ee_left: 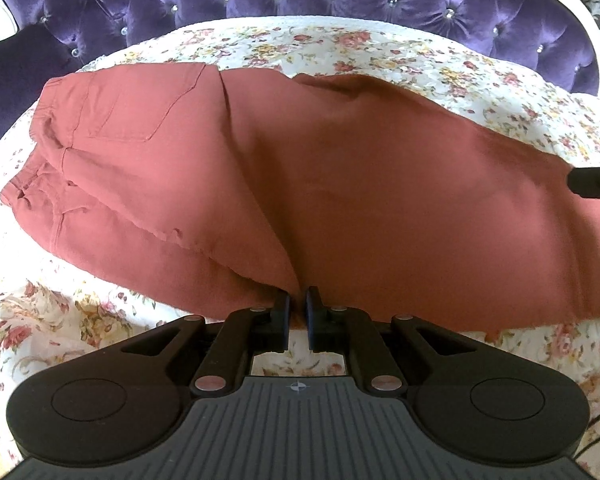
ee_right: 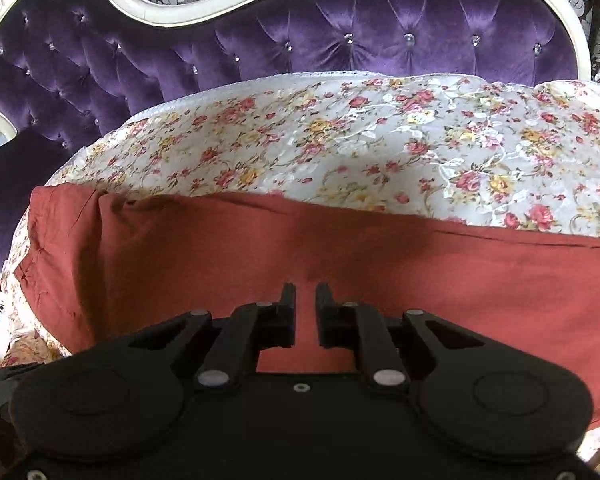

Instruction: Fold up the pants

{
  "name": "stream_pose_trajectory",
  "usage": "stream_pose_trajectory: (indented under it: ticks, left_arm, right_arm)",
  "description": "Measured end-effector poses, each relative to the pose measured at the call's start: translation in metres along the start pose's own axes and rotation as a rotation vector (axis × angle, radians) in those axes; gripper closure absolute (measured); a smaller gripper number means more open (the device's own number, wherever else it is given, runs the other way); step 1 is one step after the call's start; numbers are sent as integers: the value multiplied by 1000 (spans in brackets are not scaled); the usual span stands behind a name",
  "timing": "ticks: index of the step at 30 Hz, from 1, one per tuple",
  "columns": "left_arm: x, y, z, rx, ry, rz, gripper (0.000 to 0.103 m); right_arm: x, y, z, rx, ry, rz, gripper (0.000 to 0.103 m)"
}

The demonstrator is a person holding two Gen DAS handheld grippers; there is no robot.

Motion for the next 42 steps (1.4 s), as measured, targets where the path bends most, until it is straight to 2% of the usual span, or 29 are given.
stream_pose_trajectory:
  ticks: [3, 8, 11, 14, 18, 20, 25, 31, 37, 42]
  left_arm:
    - [-3, -1, -5, 7, -6, 0, 93]
    - [-7, 1, -14, 13, 34, -25, 94]
    - [-23, 20, -7, -8, -10, -27, 94]
    - [-36, 61, 16, -69, -71, 5, 94]
    - [-30, 133, 58, -183, -112, 117, 94]
    - [-19, 165, 76, -235, -98, 155, 94]
    - [14, 229, 102, -383, -45, 178, 94]
    - [47, 246, 112, -400, 5, 187, 94]
    - [57, 256, 116, -462, -14, 142, 94]
    - [62, 265, 123, -485, -23, 156, 94]
  right_arm:
    - [1, 1, -2, 2, 3, 6, 81]
    - [1, 5, -4, 4, 1, 27, 81]
    - [-1, 9, -3, 1, -8, 42, 81]
    - [0, 14, -1, -7, -13, 64, 81]
    - [6, 24, 1, -21, -11, 84, 81]
    - [11, 29, 2, -20, -6, 94, 81]
    - [26, 41, 6, -19, 16, 110, 81]
    - [37, 55, 11, -41, 32, 122, 81]
    - [44, 60, 14, -50, 42, 119, 81]
    - [46, 61, 14, -48, 51, 121, 81]
Point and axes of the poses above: each gripper's, at about its wrist camera, not at the fingertips, and x roughly the way its jaws point, y to its left, z to its top, the point moved 4 cm from there along x, roughly the way its jaws point, and after that the axes turned 2 degrees about -y, right-handed, at the moved point
